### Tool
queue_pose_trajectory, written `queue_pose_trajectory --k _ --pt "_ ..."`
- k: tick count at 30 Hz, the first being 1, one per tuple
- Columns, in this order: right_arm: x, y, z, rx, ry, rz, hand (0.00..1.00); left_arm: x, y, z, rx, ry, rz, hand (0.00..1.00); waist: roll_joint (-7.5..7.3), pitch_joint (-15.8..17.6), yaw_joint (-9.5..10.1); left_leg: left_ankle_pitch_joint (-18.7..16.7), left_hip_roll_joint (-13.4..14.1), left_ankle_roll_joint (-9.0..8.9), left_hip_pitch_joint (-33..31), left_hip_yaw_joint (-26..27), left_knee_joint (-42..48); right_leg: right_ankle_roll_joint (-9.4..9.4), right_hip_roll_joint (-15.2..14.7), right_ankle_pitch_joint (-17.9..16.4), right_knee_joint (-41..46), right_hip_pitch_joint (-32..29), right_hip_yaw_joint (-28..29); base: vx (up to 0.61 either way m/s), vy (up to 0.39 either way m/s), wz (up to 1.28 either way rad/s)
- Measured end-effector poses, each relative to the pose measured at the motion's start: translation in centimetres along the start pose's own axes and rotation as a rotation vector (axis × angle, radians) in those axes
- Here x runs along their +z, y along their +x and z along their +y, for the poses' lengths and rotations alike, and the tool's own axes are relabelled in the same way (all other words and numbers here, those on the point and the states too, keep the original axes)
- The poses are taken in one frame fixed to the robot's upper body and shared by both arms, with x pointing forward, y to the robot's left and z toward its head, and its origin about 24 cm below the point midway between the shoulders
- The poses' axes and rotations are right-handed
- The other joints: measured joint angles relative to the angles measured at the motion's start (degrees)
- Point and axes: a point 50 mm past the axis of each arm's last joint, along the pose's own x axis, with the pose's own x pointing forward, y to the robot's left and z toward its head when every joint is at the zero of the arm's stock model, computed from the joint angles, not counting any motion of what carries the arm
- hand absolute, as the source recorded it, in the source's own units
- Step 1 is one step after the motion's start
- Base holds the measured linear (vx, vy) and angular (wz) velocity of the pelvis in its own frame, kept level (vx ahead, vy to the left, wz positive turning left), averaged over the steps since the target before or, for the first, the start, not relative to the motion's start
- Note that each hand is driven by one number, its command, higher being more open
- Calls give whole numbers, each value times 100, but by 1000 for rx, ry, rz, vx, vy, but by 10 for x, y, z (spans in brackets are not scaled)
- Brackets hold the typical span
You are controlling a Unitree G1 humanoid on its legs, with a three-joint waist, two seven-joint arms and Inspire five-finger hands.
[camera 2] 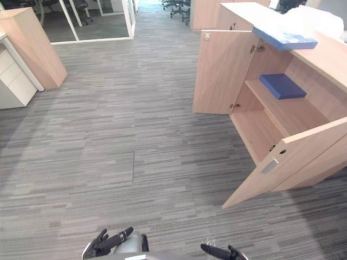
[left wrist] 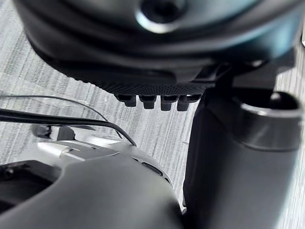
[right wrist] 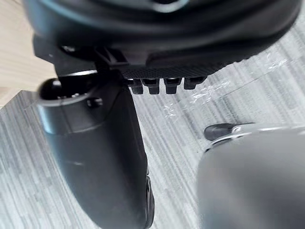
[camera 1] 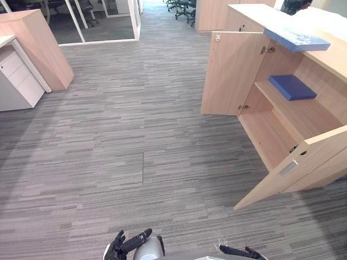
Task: Walk over to the cabinet, pick up the folder, carry it to the office cabinet, place the folder inside the office cabinet, then close the office cabinet door
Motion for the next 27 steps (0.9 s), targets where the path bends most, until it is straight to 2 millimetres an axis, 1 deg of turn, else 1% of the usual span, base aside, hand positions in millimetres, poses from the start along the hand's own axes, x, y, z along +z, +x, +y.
queue_pose_trajectory --k 1,3,4,5,6,7,8,9,10,11,12,13,14,15,16,17,18,19,20,21,22,23,24,25,26,27 --pt "7 2 5 13 -1 -17 100 2 1 -1 -4 6 -6 100 -3 10 2 87 -26 -103 -94 3 -610 100 -171 -59 -20 31 80 311 239 -29" --pt "12 4 12 29 -1 -23 100 5 2 -3 -4 20 -12 100 -1 32 6 552 -55 -238 -135 12 -1889 363 -486 -236 -66 231 136 393 333 -21" --pt "14 4 14 33 0 -19 100 5 2 -4 -6 35 -15 100 34 45 14 902 -31 -350 -122 4 -2669 540 -640 -380 -77 378 165 384 356 -16" --pt "14 5 15 35 0 -16 100 5 2 -5 -9 42 -17 100 68 51 33 1028 -1 -402 -107 7 -2986 641 -709 -454 -78 444 185 403 418 -33" --pt "13 6 16 37 0 -1 100 5 3 -7 -15 51 -16 100 119 91 66 1372 68 -532 -60 26 -3190 817 -851 -607 -100 649 257 422 450 -35" --pt "10 6 18 38 10 14 100 6 4 -8 -17 49 -15 100 91 101 79 1714 6 -565 -46 47 -3024 857 -957 -639 -108 760 260 503 548 -58" --pt "8 7 30 68 12 34 100 12 6 -7 -22 69 -28 100 -37 84 132 1809 -136 -523 -140 32 -2508 706 -1194 -456 -26 767 268 422 443 -48" --pt "9 7 32 77 14 35 100 14 6 -7 -23 77 -30 100 -67 46 136 1717 -197 -384 -205 11 -2287 678 -1260 -315 21 741 240 427 431 -44" --pt "7 7 36 93 29 37 100 17 7 -3 -21 96 -33 100 -159 -10 107 1378 -322 -162 -278 71 -1861 796 -1442 -63 114 754 207 453 413 -23" --pt "5 7 34 83 62 42 100 19 9 -2 -21 102 -28 100 -169 -67 124 1052 -393 6 -259 186 -1511 910 -1614 153 320 743 256 463 414 -17" --pt "4 7 32 75 80 45 100 17 9 -2 -20 101 -17 100 -167 -114 130 898 -437 63 -208 261 -1392 919 -1706 270 486 711 276 567 482 -25" --pt "2 6 29 63 104 50 100 12 9 -1 -17 102 6 100 -217 -207 123 684 -617 191 -11 405 -1352 983 -1951 504 944 560 282 482 394 -20" --pt "3 6 25 52 125 44 100 11 8 0 -14 106 19 100 -239 -225 124 574 -776 276 237 507 -1435 1016 -2158 721 1448 424 266 578 443 -21" --pt "5 6 20 40 146 31 100 7 8 0 -21 124 40 100 -264 -233 124 489 -980 381 651 636 -1694 835 -2446 1189 2271 137 212 377 275 -12" --pt "7 6 19 35 152 22 100 4 7 -1 -27 134 54 100 -259 -230 110 461 -1085 426 914 672 -1865 629 -2598 1562 2678 -24 111 412 314 -10" --pt "13 6 16 26 161 -5 100 -2 6 0 -33 151 78 100 -182 -207 65 427 -1208 483 1403 716 -2245 311 -2864 1879 3727 -348 -164 350 252 -3" --pt "20 7 14 23 155 -40 100 -9 3 2 -31 156 97 100 -124 -212 -3 431 -1293 499 1865 685 -2617 12 -3079 1562 4964 -753 -621 327 212 0" --pt "23 7 14 22 152 -52 100 -11 2 2 -33 159 104 100 -103 -203 -24 431 -1314 499 2099 666 -2783 -92 -3114 1258 5392 -884 -867 324 144 -1" --pt "27 7 14 25 148 -65 100 -14 1 2 -39 173 114 100 -54 -193 -35 432 -1312 499 2488 651 -3039 -35 -3032 598 5820 -1131 -1262 361 96 -3" --pt "32 7 17 32 144 -85 100 -17 1 2 -43 187 127 100 -30 -182 -43 435 -1305 497 2712 649 -3227 54 -2832 25 5759 -1382 -1557 297 69 -2" --pt "34 7 18 38 137 -96 100 -16 1 2 -45 193 130 100 -18 -157 -49 435 -1300 497 2835 645 -3303 61 -2711 -183 5541 -1495 -1674 344 -9 4" --pt "40 7 22 50 140 -122 100 -17 2 0 -50 202 136 100 16 -105 -100 435 -1271 497 2990 631 -3383 149 -2406 -488 4849 -1682 -1836 230 -58 7" --pt "42 7 24 56 137 -132 100 -17 2 0 -54 209 139 100 30 -95 -126 434 -1251 497 3025 617 -3398 217 -2247 -560 4422 -1764 -1894 325 -117 18" --pt "46 7 28 69 123 -152 100 -17 2 -2 -59 215 140 100 63 -63 -153 431 -1210 491 3081 603 -3454 314 -1945 -542 3472 -1876 -1953 222 -149 26" --pt "47 7 33 79 122 -163 100 -16 3 -2 -60 214 134 100 21 -32 -167 413 -1207 427 3210 618 -3597 340 -1730 -266 2602 -1959 -1991 217 -163 29" --pt "48 6 35 83 126 -171 100 -15 3 -2 -58 212 129 100 -3 -18 -169 379 -1200 344 3304 616 -3663 238 -1684 70 2355 -2030 -2028 248 -188 19"
